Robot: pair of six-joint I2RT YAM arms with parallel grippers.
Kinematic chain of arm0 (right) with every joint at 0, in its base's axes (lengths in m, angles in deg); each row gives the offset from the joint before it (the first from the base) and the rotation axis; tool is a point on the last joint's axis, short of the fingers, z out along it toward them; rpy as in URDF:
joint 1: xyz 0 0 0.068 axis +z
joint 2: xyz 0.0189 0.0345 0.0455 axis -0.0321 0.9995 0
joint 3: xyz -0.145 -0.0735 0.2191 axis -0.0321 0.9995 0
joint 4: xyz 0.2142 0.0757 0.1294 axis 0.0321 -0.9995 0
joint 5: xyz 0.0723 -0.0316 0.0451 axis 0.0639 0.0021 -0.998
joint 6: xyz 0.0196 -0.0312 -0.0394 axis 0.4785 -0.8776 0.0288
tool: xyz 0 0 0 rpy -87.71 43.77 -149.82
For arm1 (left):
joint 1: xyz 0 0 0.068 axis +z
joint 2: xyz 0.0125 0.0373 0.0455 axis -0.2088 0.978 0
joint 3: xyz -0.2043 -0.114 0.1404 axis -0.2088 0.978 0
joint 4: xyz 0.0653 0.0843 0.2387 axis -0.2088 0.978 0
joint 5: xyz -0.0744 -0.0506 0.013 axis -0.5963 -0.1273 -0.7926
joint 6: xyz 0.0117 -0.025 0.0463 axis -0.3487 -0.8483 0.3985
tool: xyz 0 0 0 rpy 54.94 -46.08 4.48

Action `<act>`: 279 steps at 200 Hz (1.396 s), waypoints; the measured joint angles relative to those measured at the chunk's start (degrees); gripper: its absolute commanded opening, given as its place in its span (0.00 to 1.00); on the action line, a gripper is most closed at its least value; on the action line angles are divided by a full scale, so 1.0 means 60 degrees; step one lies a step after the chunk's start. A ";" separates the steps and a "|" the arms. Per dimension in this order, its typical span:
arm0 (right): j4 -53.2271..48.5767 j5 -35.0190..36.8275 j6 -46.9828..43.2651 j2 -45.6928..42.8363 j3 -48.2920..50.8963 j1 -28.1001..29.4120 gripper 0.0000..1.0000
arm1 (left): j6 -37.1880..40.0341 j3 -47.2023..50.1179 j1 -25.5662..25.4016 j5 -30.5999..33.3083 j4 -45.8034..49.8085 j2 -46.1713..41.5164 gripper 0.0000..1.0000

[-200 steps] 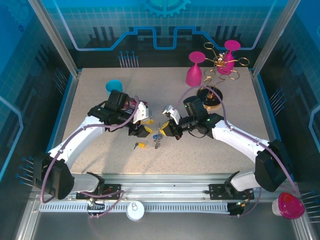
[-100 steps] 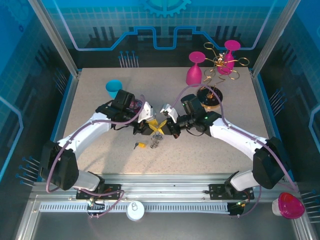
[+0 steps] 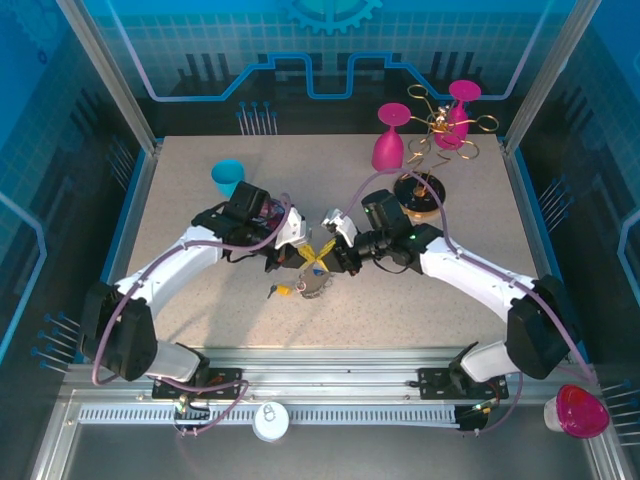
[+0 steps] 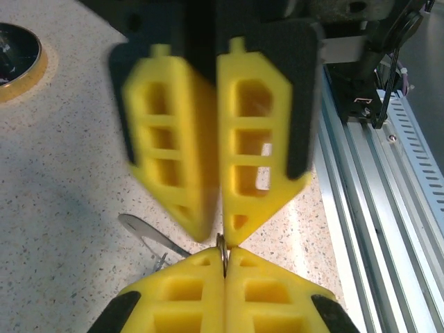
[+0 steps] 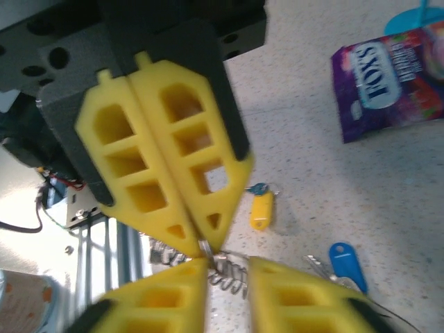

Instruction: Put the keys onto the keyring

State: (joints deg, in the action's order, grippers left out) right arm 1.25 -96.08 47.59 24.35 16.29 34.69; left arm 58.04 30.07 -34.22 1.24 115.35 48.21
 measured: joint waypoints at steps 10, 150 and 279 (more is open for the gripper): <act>0.0393 0.0215 0.0007 -0.0492 0.0423 -0.0036 0.43 | -0.0259 0.0328 -0.0011 0.0146 -0.0390 -0.0255 0.00; 0.6058 0.1053 -0.0543 -0.2248 0.3792 0.0714 0.32 | -0.8619 0.4025 -0.0011 -0.0390 -0.8881 -0.2667 0.00; 0.8222 0.0087 0.1402 -0.1982 0.4076 0.0339 0.25 | -0.8852 0.4025 -0.0011 -0.1304 -0.9398 -0.2707 0.00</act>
State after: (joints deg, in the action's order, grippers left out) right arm 50.58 -95.56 56.01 12.46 40.74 36.72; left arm 4.92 54.22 -34.29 -6.58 58.96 31.98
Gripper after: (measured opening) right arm 0.253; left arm 0.049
